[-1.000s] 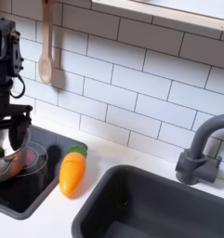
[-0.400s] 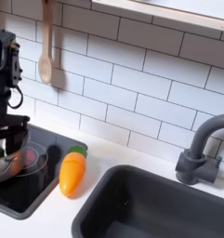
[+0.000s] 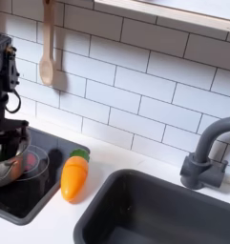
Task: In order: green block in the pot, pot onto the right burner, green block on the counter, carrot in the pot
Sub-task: 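Take the green block out of the pot and put it on the counter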
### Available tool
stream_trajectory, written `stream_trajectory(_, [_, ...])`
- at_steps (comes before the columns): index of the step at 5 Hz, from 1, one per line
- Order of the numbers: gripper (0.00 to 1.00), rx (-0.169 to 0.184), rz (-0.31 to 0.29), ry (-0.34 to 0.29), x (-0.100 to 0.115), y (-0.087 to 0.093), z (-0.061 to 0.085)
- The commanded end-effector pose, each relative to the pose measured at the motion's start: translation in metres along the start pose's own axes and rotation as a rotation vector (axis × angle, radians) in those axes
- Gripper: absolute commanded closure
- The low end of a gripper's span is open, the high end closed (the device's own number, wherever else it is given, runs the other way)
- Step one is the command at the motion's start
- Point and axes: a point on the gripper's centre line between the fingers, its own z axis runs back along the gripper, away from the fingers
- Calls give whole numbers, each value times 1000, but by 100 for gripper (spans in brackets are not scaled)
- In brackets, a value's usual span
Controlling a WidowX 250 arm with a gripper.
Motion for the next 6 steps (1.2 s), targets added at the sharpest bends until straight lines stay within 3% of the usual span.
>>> stream_trajectory(1, [100, -17, -35, -26, -1, -4, 10])
stream_trajectory(2, [100, -26, -48, -32, 0, -6, 14])
stream_trajectory(4, [100, -32, -104, -51, -3, -18, 48])
stream_trajectory(5, [100, -67, -130, -75, -5, -24, 66])
stream_trajectory(6, [100, -92, -195, -94, -15, -36, 83])
